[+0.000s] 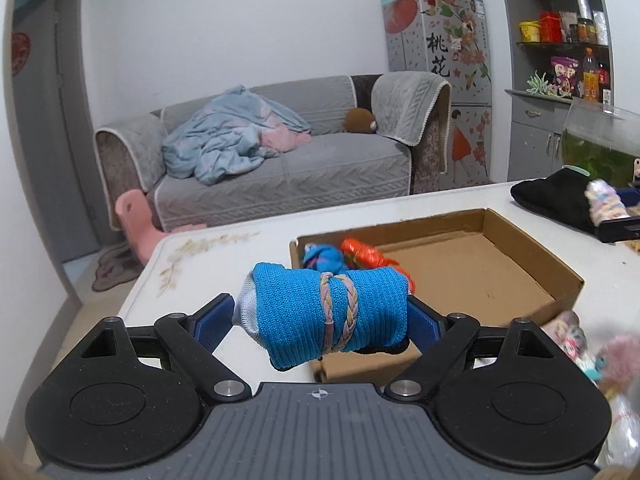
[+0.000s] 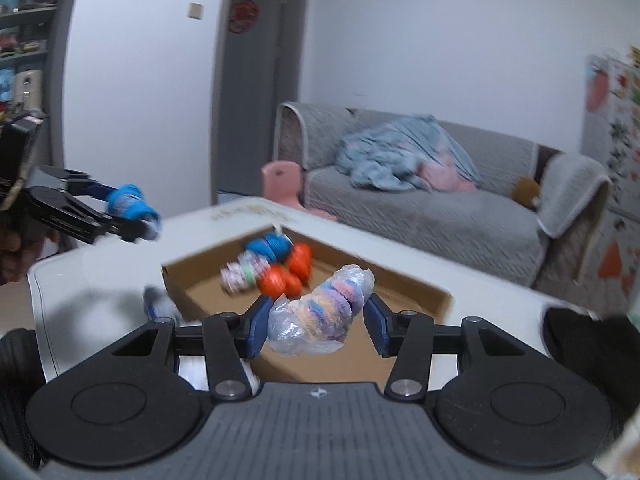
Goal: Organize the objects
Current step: 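Lift both held rolls toward the cardboard tray, then lower both rolls into the tray and open both grippers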
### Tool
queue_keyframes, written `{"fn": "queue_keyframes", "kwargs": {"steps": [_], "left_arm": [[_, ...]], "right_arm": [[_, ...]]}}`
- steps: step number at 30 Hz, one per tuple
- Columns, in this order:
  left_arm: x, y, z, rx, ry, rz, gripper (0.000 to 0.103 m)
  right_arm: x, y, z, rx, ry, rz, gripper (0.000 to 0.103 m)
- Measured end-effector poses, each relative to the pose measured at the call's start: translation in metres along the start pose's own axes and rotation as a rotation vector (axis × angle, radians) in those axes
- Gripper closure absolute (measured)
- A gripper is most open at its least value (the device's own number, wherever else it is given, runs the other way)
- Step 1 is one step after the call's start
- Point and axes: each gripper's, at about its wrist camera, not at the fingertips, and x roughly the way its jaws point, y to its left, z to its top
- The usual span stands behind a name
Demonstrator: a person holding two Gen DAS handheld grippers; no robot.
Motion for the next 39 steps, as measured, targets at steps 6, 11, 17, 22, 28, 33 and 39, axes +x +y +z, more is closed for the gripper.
{"fn": "queue_keyframes", "kwargs": {"steps": [6,11,17,22,28,33,39], "left_arm": [[0.042,-0.017,0.014,0.055,0.066,-0.051,0.012],[0.077,-0.027,0.010,0.128,0.137,-0.089,0.012],[0.105,-0.028,0.007,0.195,0.191,-0.106,0.012],[0.126,-0.032,0.002,0.238,0.247,-0.117,0.012],[0.139,-0.040,-0.006,0.313,0.290,-0.107,0.012],[0.145,-0.044,-0.006,0.376,0.302,-0.099,0.012],[0.146,-0.049,-0.005,0.461,0.289,-0.109,0.011]], "right_arm": [[0.049,0.007,0.028,-0.018,0.023,0.084,0.057],[0.096,0.009,0.036,-0.006,0.086,0.145,0.057],[0.138,0.011,0.032,0.001,0.177,0.191,0.057],[0.157,0.015,0.025,-0.010,0.245,0.205,0.056],[0.173,0.014,0.021,0.009,0.310,0.226,0.056],[0.184,0.016,0.019,0.025,0.352,0.254,0.056],[0.193,0.020,0.018,0.011,0.401,0.251,0.056]]}}
